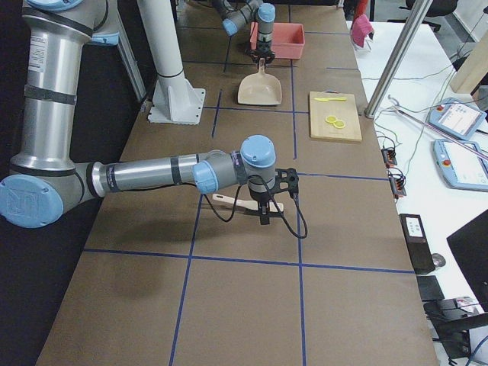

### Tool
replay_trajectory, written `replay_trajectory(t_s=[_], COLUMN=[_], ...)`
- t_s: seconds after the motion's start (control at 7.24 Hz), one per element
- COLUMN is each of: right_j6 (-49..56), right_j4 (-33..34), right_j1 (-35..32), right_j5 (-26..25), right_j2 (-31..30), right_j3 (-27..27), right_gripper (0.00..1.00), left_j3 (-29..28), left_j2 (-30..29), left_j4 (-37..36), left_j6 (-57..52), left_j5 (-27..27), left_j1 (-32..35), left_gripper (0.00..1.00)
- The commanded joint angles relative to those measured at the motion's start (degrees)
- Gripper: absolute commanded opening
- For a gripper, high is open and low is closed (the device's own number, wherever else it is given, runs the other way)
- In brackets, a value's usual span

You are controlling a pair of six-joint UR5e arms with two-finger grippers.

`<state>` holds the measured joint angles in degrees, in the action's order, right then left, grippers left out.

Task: Sweep and dump trash into bin
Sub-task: 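Lower the beige dustpan onto the table beside the bin with the left gripper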

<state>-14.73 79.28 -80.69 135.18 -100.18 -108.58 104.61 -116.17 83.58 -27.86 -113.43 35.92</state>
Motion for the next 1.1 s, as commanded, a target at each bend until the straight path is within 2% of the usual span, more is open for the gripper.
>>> replay_trajectory(t_s=[0.0,0.14,0.41,0.69,0.97], right_j6=[0.0,0.0,0.0,-0.4,-0.5], right_j4=[0.0,0.0,0.0,-0.1,0.0], right_j1=[0.0,0.0,0.0,0.0,0.0], right_j5=[0.0,0.0,0.0,-0.1,-0.1], right_j2=[0.1,0.1,0.1,0.2,0.2], right_j3=[-0.1,-0.1,-0.1,-0.1,-0.2], right_gripper=[1.0,1.0,1.0,1.0,1.0], left_j3=[-0.8,-0.9,-1.1,-0.8,0.2], left_j2=[-0.3,-0.4,-0.2,0.0,0.2], left_j4=[0.1,0.2,1.9,1.4,0.7], left_j6=[0.0,-0.1,-0.2,-0.1,0.3], left_j5=[0.3,0.3,0.3,0.3,0.5], left_j1=[-0.1,-0.2,-0.7,-0.6,-0.1], left_gripper=[0.09,0.18,0.53,1.0,1.0])
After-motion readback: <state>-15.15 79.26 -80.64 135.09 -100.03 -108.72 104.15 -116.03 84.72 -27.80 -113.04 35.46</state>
